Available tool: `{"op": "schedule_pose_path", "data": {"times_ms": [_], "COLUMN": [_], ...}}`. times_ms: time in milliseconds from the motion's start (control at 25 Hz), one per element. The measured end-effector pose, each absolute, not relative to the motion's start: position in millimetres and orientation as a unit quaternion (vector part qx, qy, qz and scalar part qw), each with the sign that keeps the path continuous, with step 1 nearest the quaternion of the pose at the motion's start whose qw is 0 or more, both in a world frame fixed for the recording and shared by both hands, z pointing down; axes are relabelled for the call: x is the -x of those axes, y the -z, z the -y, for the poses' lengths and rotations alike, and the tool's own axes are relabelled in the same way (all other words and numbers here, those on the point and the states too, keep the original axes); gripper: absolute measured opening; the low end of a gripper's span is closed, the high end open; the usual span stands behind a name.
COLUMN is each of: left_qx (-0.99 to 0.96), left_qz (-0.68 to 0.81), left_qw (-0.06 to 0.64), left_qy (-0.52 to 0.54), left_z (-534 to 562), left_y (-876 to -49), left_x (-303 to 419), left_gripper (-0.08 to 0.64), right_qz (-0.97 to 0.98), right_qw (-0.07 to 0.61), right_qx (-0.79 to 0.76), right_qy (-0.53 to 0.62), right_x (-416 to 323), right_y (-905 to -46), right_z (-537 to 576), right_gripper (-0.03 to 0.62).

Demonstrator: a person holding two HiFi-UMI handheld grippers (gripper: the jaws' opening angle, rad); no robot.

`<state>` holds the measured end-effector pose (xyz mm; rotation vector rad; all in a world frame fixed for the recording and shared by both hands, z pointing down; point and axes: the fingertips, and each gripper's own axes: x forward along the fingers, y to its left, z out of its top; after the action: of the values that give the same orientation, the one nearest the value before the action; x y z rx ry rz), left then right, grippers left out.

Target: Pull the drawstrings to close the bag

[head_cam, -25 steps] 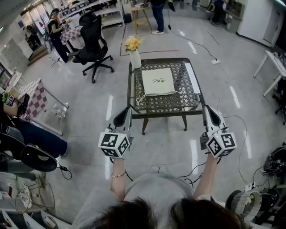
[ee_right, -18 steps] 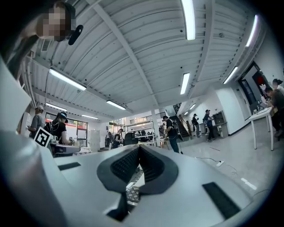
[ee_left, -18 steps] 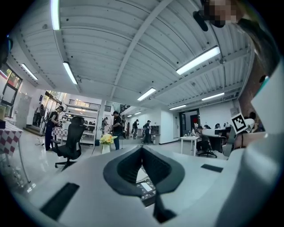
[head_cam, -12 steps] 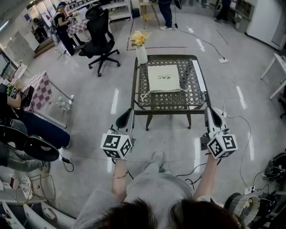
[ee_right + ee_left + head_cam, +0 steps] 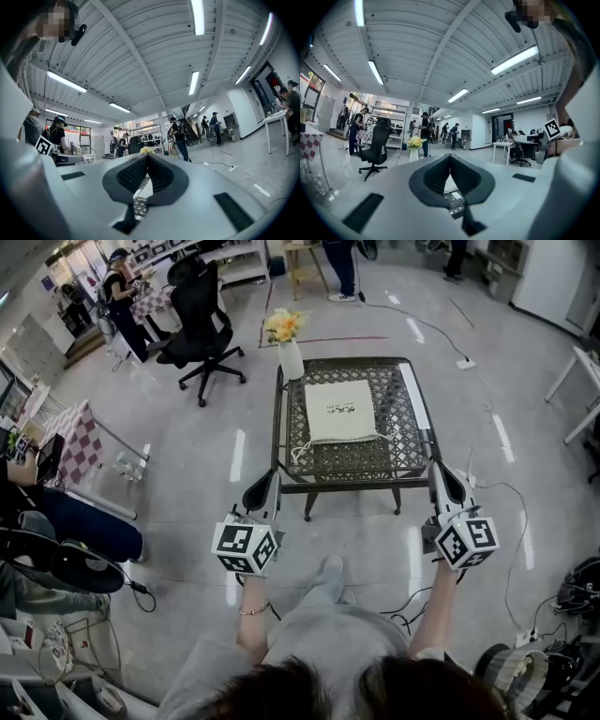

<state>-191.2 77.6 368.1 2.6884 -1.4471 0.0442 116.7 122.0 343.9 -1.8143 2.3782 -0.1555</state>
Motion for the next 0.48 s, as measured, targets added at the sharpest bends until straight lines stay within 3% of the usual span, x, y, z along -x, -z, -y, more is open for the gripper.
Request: {"op": "schedule_pose_path", "data": {"times_ms": [480], "left_qx": [-0.892], "left_qz": [0.450], "left_qw": [0.046], "left_qy": [-0.010], "left_z": [13], "left_y": [-368], "left_x": [170], "left_gripper": [0.025], "right_qz": [-0.798], "right_qw": [0.060], "right_qx": [0.595], "right_qy": [0.071], "right_x": [-124], "right_y": [-353], "right_z": [-52], "right_gripper": [0.021]}}
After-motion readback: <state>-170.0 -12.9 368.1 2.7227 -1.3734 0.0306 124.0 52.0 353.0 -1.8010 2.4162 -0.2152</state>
